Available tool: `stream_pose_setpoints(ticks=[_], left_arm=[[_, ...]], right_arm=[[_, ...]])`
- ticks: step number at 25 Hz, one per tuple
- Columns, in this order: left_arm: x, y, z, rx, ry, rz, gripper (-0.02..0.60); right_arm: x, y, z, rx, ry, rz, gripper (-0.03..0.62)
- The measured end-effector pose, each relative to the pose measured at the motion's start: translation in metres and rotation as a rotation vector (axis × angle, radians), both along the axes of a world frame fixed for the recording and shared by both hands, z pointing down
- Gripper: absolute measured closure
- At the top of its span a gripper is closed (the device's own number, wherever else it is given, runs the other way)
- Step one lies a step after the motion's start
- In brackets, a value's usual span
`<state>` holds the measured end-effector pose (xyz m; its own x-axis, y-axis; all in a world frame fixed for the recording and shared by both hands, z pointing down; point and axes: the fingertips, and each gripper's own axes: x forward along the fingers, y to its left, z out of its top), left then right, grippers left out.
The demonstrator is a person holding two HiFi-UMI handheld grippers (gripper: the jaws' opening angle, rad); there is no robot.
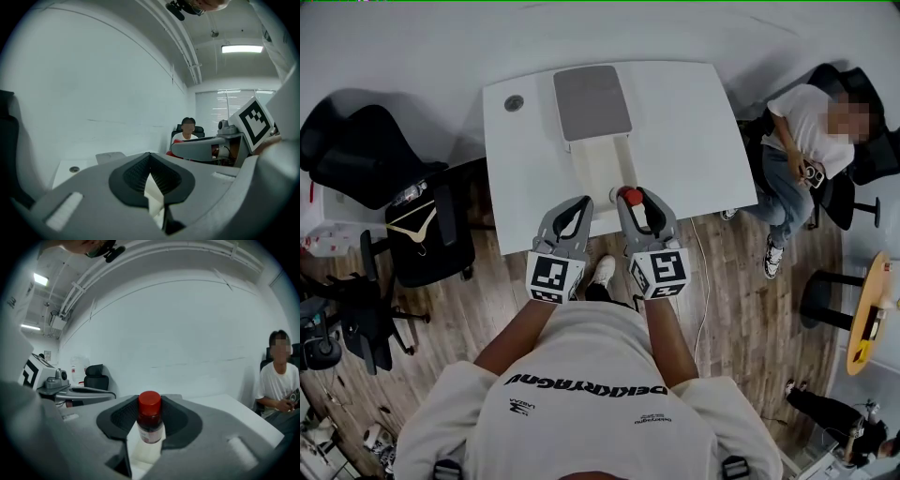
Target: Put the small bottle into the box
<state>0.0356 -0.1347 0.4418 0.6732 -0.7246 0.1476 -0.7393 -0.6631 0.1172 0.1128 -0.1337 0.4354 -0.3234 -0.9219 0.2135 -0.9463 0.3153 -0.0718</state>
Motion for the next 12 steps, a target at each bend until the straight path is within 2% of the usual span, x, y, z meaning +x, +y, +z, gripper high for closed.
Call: stream_pose_setpoints(ticks=[12], left_arm=[[0.026, -0.034, 0.017, -0.05, 0.004, -0.018, 0.574]], right_arm=[[0.017, -0.038, 0.024, -0.03, -0.017, -0.053, 0.453]])
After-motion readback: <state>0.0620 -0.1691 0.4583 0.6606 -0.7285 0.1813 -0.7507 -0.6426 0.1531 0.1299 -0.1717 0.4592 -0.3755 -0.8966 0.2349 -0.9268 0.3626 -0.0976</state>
